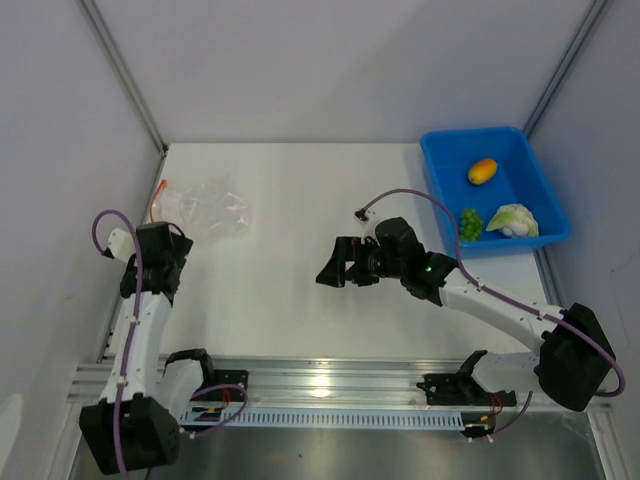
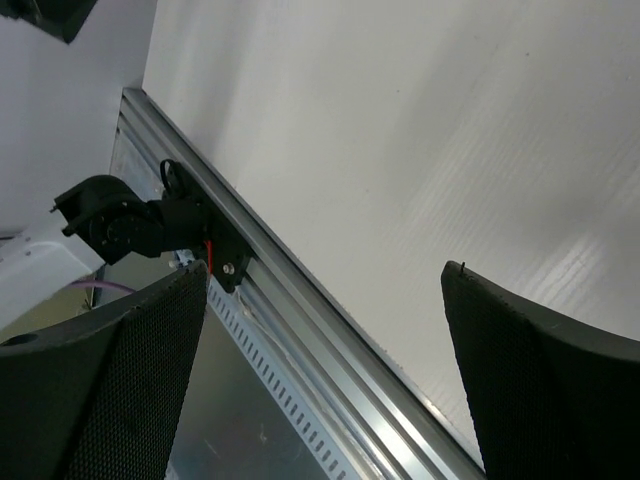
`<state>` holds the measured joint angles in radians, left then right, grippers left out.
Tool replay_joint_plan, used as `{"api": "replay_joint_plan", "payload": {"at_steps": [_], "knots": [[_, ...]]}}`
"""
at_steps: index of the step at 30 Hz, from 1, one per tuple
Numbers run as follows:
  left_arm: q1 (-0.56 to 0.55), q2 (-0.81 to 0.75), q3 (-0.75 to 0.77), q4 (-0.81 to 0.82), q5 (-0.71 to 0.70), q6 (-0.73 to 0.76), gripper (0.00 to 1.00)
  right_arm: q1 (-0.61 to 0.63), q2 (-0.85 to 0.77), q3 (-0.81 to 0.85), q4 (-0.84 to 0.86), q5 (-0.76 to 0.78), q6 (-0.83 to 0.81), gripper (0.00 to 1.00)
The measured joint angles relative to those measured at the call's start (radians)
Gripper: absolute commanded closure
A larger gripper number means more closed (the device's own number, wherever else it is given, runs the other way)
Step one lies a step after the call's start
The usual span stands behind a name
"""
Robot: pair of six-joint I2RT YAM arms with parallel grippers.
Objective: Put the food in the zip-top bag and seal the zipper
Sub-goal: Pick up the zipper food storage bag at the center of the board.
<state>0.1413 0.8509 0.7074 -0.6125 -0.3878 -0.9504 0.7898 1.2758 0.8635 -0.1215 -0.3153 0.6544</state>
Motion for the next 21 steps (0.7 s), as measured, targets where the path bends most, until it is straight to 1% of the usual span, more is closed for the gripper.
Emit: {"api": "replay_joint_plan", "payload": {"at_steps": [2, 4, 6, 9, 11, 14, 17, 21], "knots": [[0.041, 0.071, -0.001, 0.070, 0.001, 0.013, 0.09, 0.000, -0.014, -0.021, 0.000, -0.009, -0.012, 0.00], [0.054, 0.116, -0.002, 0.161, -0.002, 0.048, 0.09, 0.000, -0.037, -0.048, -0.001, -0.021, -0.023, 0.00], [0.082, 0.156, -0.010, 0.278, 0.009, 0.096, 0.09, 0.000, -0.066, -0.073, -0.001, -0.039, -0.025, 0.00], [0.188, 0.214, -0.018, 0.463, 0.107, 0.149, 0.09, 0.000, -0.120, -0.106, 0.002, -0.073, -0.023, 0.01], [0.261, 0.272, -0.017, 0.576, 0.185, 0.181, 0.06, 0.000, -0.150, -0.122, 0.007, -0.094, -0.019, 0.01], [0.331, 0.385, 0.007, 0.665, 0.272, 0.223, 0.03, 0.000, -0.194, -0.142, 0.008, -0.121, -0.019, 0.01], [0.388, 0.504, 0.023, 0.767, 0.398, 0.248, 0.01, -0.004, -0.224, -0.147, 0.003, -0.136, -0.022, 0.01], [0.428, 0.632, 0.038, 0.875, 0.541, 0.263, 0.01, -0.029, -0.262, -0.147, -0.011, -0.160, -0.040, 0.01]]}}
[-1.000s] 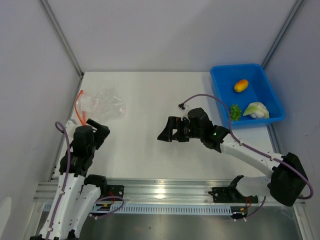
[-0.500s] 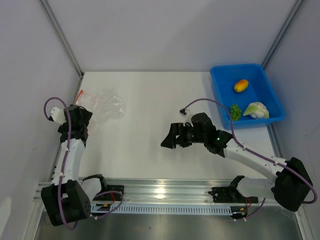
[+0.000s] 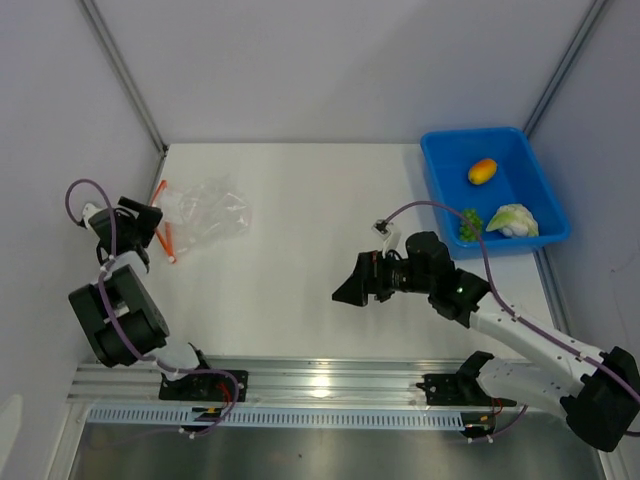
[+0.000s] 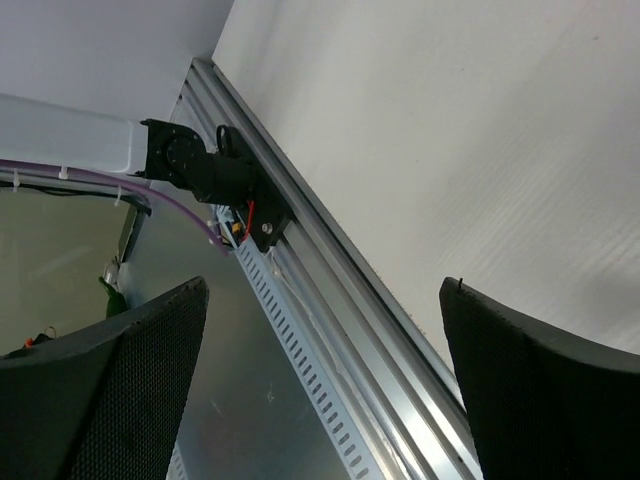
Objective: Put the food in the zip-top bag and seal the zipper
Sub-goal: Pick up the zipper food storage bag at the center of the board.
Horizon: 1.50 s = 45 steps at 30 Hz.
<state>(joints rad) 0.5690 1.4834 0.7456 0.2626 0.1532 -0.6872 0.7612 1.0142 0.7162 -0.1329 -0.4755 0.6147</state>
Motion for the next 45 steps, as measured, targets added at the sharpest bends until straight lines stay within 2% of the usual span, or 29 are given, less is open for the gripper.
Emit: {"api": "replay_joint_plan", "payload": {"at_steps": [6, 12, 25, 29, 32, 35, 36, 38, 44, 45], "knots": [[0.002, 0.077, 0.015, 0.071, 0.113, -0.011, 0.01, -0.115, -0.022, 0.000, -0.040, -0.057, -0.032, 0.00], [0.002, 0.122, 0.037, 0.096, 0.156, -0.012, 0.01, -0.204, -0.039, -0.012, -0.067, -0.097, -0.057, 0.00], [0.002, 0.201, 0.084, 0.052, 0.200, -0.043, 0.02, -0.230, -0.054, -0.041, -0.088, -0.129, -0.069, 0.01], [0.002, 0.210, 0.109, 0.040, 0.202, -0.046, 0.06, -0.230, -0.055, -0.041, -0.087, -0.129, -0.069, 0.01], [0.002, 0.219, 0.116, 0.032, 0.214, -0.046, 0.14, -0.231, -0.055, -0.041, -0.089, -0.129, -0.069, 0.01], [0.002, 0.220, 0.116, 0.018, 0.222, -0.047, 0.27, -0.232, -0.055, -0.041, -0.092, -0.128, -0.069, 0.01], [0.002, 0.220, 0.116, 0.016, 0.225, -0.047, 0.36, -0.232, -0.055, -0.041, -0.093, -0.128, -0.069, 0.01], [0.002, 0.220, 0.117, 0.011, 0.235, -0.048, 0.40, -0.232, -0.056, -0.041, -0.093, -0.128, -0.069, 0.01], [-0.016, 0.221, 0.137, -0.029, 0.243, -0.047, 0.62, -0.232, -0.057, -0.041, -0.094, -0.128, -0.069, 0.01], [-0.022, 0.220, 0.142, -0.039, 0.243, -0.045, 0.73, -0.232, -0.058, -0.041, -0.094, -0.127, -0.069, 0.01]]}}
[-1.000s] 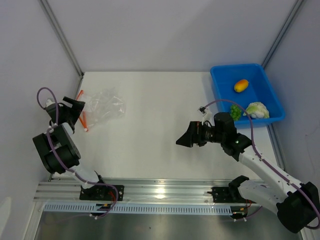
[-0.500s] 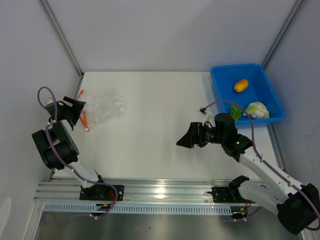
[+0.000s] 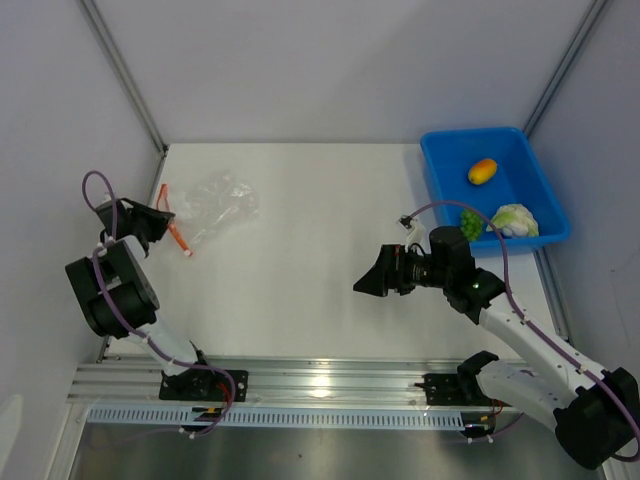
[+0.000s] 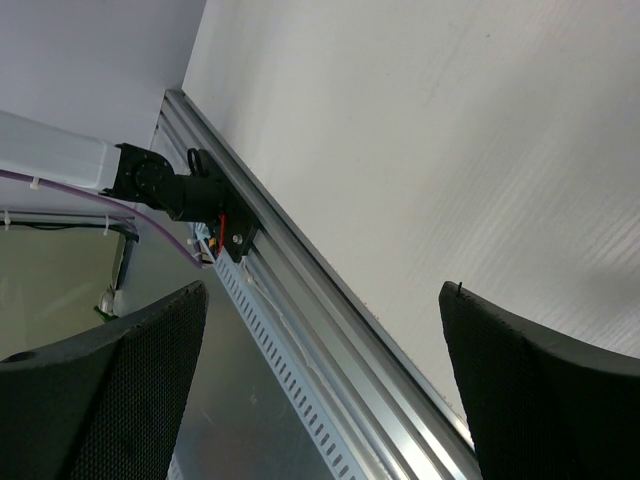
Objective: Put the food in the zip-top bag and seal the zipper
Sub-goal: Pick up the zipper food storage bag at the center of the board.
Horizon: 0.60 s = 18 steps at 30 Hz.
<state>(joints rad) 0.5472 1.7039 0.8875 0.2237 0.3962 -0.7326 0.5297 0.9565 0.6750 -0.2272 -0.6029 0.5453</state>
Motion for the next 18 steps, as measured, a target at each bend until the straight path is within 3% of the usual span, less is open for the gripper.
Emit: {"api": "replay_joint_plan", "payload": {"at_steps": [4, 11, 18], "knots": [[-0.021, 0.000, 0.006, -0.016, 0.000, -0.004, 0.99, 0.000, -0.005, 0.000, -0.002, 0.000, 0.000, 0.01], [-0.051, -0.065, 0.005, -0.087, -0.011, 0.005, 0.99, 0.000, -0.013, 0.001, -0.036, 0.016, -0.006, 0.01], [-0.157, -0.321, -0.014, -0.186, -0.035, 0.042, 1.00, -0.013, 0.050, 0.067, -0.166, 0.086, -0.043, 0.01]]}}
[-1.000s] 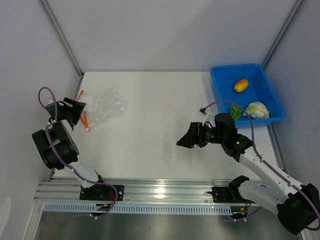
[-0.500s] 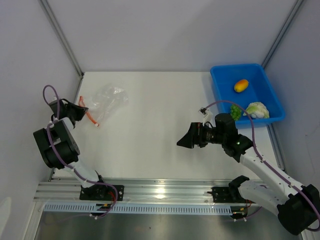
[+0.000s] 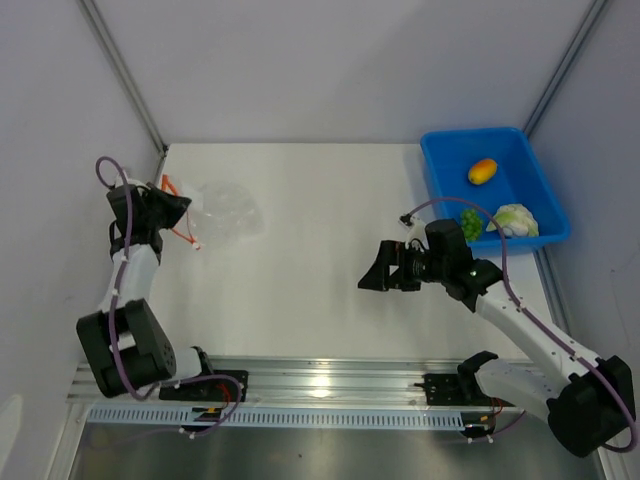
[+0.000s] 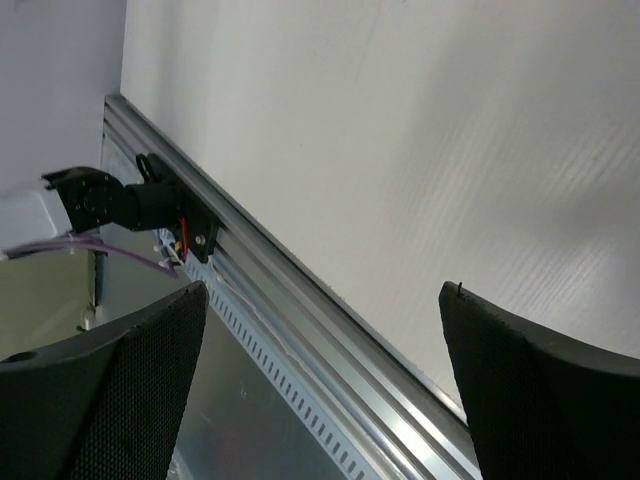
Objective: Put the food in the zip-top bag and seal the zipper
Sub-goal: Pick up the zipper food storage bag at the center of the board.
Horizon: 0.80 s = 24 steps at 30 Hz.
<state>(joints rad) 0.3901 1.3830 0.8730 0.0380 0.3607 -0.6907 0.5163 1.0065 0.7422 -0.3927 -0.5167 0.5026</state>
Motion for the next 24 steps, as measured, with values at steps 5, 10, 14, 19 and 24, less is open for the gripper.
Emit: {"api": "replay_joint_plan", "payload": {"at_steps": [5, 10, 14, 19, 24], "knots": [[-0.138, -0.272, -0.034, -0.077, -0.036, 0.089, 0.99, -0.095, 0.099, 0.019, -0.012, -0.110, 0.016, 0.01], [-0.248, -0.488, -0.062, -0.172, -0.052, 0.166, 0.99, -0.104, 0.051, 0.017, -0.039, -0.109, 0.047, 0.01], [-0.324, -0.631, -0.105, -0.245, -0.040, 0.206, 0.99, -0.098, -0.001, 0.026, -0.044, -0.112, 0.071, 0.01], [-0.456, -0.720, -0.117, -0.298, 0.042, 0.255, 1.00, -0.041, -0.001, 0.080, -0.076, -0.063, 0.108, 0.01], [-0.597, -0.779, -0.116, -0.350, 0.098, 0.312, 0.99, 0.091, 0.008, 0.233, -0.124, 0.063, 0.134, 0.04]]}}
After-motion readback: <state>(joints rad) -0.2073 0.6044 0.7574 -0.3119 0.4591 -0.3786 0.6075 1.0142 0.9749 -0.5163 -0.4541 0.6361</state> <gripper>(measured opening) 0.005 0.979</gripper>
